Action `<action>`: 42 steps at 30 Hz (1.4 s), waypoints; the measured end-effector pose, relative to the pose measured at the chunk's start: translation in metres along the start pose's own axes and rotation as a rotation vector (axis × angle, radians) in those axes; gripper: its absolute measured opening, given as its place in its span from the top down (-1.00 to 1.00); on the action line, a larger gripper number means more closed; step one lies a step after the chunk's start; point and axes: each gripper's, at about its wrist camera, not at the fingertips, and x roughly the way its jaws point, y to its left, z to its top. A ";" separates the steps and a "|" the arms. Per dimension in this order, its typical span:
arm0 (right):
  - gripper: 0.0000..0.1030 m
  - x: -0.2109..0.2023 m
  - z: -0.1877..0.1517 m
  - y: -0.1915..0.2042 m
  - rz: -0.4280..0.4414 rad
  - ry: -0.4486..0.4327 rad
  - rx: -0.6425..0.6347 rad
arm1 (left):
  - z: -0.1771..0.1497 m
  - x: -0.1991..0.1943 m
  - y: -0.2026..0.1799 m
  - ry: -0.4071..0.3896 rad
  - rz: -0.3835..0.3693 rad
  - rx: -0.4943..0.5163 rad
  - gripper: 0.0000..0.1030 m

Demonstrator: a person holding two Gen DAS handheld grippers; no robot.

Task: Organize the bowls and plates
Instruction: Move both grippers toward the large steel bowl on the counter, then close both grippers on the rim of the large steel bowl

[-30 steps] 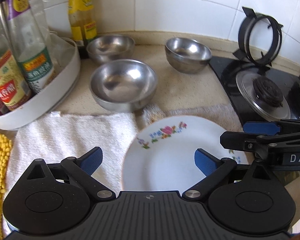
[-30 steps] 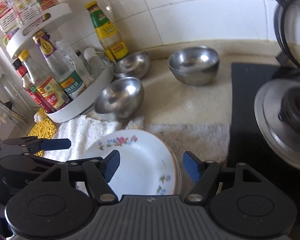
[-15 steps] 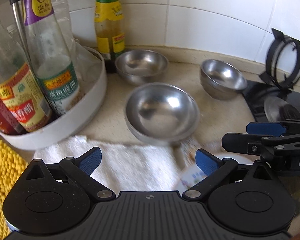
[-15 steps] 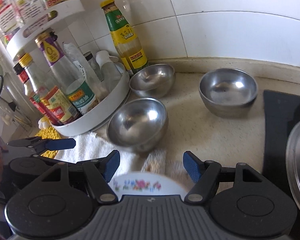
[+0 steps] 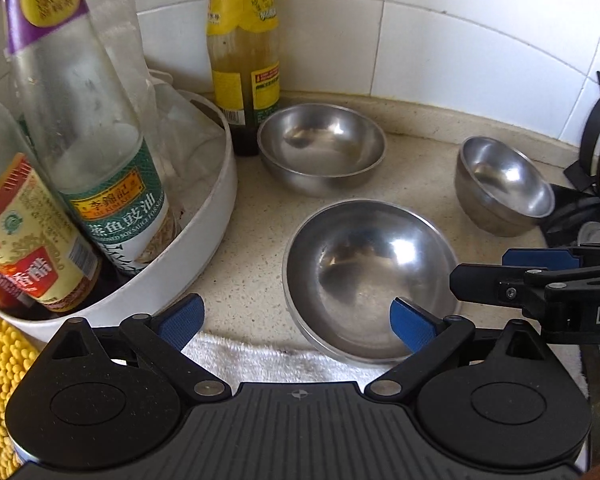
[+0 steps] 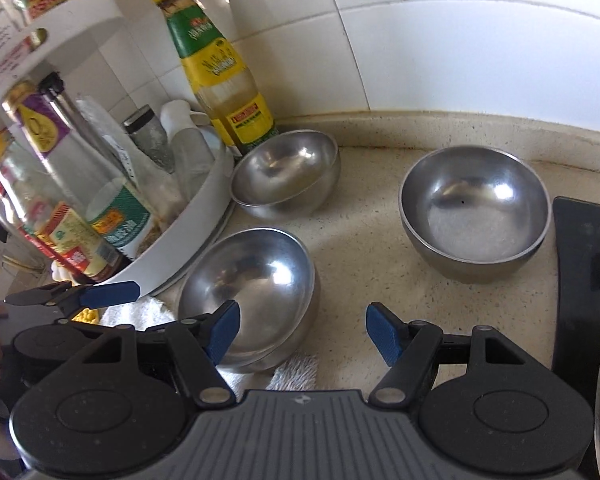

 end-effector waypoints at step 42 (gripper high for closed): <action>0.32 0.043 0.003 -0.017 0.135 0.142 0.084 | 0.006 0.039 -0.016 0.093 -0.053 0.057 -0.07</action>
